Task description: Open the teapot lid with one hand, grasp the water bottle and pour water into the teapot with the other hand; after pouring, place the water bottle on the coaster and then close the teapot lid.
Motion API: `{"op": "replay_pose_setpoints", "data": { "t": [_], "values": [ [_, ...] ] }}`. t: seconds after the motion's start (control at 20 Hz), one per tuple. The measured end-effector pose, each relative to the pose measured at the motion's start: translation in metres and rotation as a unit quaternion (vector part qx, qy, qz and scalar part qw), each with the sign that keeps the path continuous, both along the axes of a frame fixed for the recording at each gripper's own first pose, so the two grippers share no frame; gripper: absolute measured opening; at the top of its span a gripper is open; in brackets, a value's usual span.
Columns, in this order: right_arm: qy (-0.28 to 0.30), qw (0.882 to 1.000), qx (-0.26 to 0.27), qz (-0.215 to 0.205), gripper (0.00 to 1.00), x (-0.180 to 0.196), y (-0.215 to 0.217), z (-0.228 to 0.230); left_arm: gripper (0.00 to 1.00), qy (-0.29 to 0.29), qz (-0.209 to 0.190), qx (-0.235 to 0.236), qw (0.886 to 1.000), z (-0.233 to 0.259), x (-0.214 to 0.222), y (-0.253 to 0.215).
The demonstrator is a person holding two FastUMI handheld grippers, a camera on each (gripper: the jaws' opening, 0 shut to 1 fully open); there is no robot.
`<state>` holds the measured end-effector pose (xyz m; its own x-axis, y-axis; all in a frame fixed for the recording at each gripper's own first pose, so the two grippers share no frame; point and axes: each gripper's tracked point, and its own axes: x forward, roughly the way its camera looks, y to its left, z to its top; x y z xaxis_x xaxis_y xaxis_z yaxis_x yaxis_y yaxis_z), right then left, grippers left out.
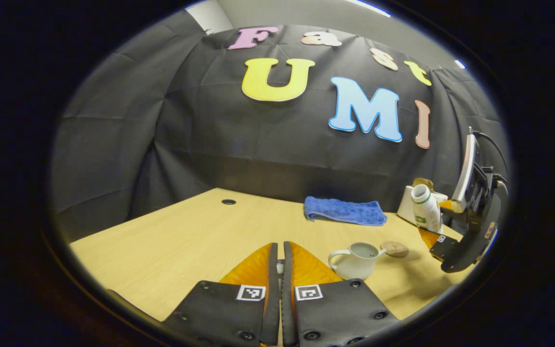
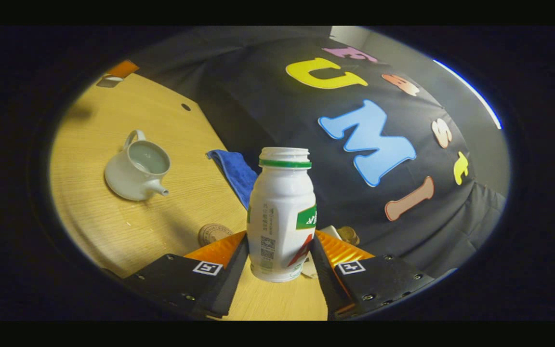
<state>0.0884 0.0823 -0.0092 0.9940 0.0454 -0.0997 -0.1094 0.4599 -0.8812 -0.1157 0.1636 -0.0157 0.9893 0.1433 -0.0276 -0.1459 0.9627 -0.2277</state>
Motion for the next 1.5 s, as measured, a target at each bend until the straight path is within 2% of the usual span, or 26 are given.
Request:
{"op": "replay_pose_setpoints", "data": {
  "t": [0.25,0.45,0.5,0.55,0.75,0.8,1.15,1.2,1.35,1.4,1.45,1.5],
  "values": [
    [-0.021,0.995,-0.098,0.021,0.72,0.008,0.022,0.007,0.12,0.009,0.011,-0.003,1.000,-0.011,-0.005,0.013],
    [-0.020,0.988,-0.152,0.034,0.72,0.009,0.033,0.003,0.12,0.013,0.015,-0.006,1.000,-0.017,-0.007,0.017],
    [-0.020,0.985,-0.165,0.033,0.72,0.010,0.034,0.001,0.09,0.014,0.015,-0.007,1.000,-0.018,-0.007,0.018],
    [-0.022,0.983,-0.180,0.033,0.72,0.011,0.034,0.000,0.12,0.015,0.015,-0.007,1.000,-0.019,-0.007,0.018],
    [-0.026,0.972,-0.230,0.036,0.72,0.010,0.035,0.000,0.12,0.020,0.016,-0.005,1.000,-0.024,-0.007,0.021],
    [-0.029,0.969,-0.241,0.037,0.72,0.011,0.036,0.001,0.08,0.021,0.018,-0.004,1.000,-0.025,-0.007,0.021],
    [-0.055,0.951,-0.300,0.050,0.72,0.015,0.040,0.009,0.08,0.025,0.024,-0.001,0.999,-0.028,-0.007,0.027],
    [-0.056,0.950,-0.304,0.051,0.72,0.015,0.041,0.010,0.12,0.026,0.024,-0.001,0.999,-0.028,-0.007,0.026],
    [-0.062,0.945,-0.317,0.054,0.72,0.018,0.042,0.013,0.12,0.027,0.023,-0.001,0.999,-0.029,-0.006,0.025],
    [-0.064,0.943,-0.322,0.056,0.72,0.018,0.042,0.013,0.08,0.028,0.023,-0.001,0.999,-0.029,-0.005,0.024],
    [-0.067,0.941,-0.327,0.056,0.72,0.018,0.043,0.014,0.12,0.028,0.022,-0.001,0.999,-0.030,-0.005,0.025],
    [-0.069,0.939,-0.332,0.057,0.72,0.018,0.042,0.016,0.08,0.029,0.022,-0.002,0.999,-0.030,-0.006,0.024]
  ]
}}
